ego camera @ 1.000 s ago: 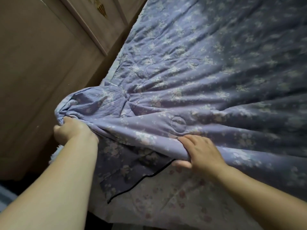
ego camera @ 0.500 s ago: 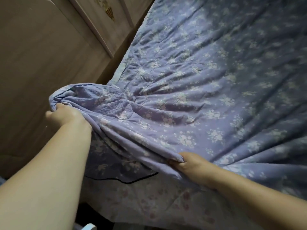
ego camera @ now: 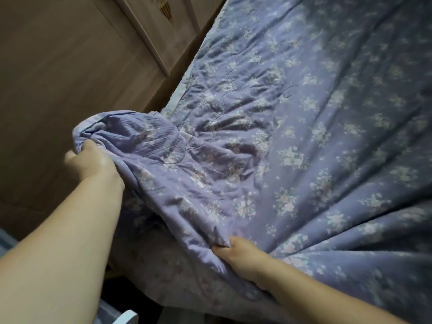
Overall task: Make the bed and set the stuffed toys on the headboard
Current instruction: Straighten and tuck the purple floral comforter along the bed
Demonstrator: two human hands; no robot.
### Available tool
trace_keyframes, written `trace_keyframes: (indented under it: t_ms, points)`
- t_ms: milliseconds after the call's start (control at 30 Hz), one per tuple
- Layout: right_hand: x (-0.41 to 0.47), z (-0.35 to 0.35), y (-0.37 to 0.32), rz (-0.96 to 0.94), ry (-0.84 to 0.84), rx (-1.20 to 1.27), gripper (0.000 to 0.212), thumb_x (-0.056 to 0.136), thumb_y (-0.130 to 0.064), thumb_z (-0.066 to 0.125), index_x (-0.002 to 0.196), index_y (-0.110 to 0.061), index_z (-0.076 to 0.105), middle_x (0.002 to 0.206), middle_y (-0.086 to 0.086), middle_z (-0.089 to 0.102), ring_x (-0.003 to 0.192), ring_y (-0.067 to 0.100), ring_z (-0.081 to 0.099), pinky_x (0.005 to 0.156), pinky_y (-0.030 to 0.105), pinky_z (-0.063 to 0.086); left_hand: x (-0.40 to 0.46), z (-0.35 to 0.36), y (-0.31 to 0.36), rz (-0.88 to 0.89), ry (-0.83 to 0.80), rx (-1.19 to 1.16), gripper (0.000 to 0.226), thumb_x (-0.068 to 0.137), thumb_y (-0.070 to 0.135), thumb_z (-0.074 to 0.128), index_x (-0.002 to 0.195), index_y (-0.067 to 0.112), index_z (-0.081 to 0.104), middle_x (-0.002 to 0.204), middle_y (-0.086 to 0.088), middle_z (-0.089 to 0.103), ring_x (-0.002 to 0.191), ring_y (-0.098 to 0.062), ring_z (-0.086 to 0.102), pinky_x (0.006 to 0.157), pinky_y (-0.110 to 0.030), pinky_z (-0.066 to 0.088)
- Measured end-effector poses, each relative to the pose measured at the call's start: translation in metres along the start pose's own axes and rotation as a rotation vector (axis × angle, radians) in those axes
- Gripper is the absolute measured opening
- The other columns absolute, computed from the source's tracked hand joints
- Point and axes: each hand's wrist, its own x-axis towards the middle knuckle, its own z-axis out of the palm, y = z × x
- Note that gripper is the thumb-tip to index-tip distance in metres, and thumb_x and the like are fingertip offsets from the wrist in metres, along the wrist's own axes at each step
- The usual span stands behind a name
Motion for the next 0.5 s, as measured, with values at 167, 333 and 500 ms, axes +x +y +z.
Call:
trace_keyframes:
  t_ms: [167,333,500]
  points:
    - [0.001,-0.013,0.014,0.008,-0.256,-0.338,0.032,0.084,-0.051,0.062,0.094,-0.021,0.059,0.101,-0.002,0.062,0.096,0.016,0.058,0.082,0.028,0.043,-0.045,-0.02,0.004,-0.074,-0.41,0.283,0.02,0.082,0.016,0.063,0.1,0.008,0.064,0.068,-0.006,0.064,0.059,-0.018,0.06,0.048,-0.016,0.047]
    - [0.024,-0.057,-0.038,-0.002,0.052,-0.065,0.042,0.089,-0.055,0.051,0.091,-0.015,0.065,0.084,0.002,0.06,0.071,0.012,0.051,0.069,0.025,0.04,-0.047,-0.028,0.017,0.008,-0.893,0.866,0.009,0.076,0.007,0.061,0.068,0.006,0.066,0.063,-0.018,0.058,0.058,-0.024,0.054,0.053,-0.025,0.04]
    - [0.04,-0.059,-0.104,-0.076,0.12,0.361,0.067,0.083,-0.065,0.051,0.128,-0.015,0.052,0.117,0.003,0.058,0.107,0.023,0.058,0.098,0.044,0.046,-0.047,-0.04,0.025,-0.069,-1.363,1.24,0.01,0.046,0.012,0.068,0.055,0.014,0.071,0.063,-0.017,0.065,0.068,-0.027,0.062,0.071,-0.034,0.049]
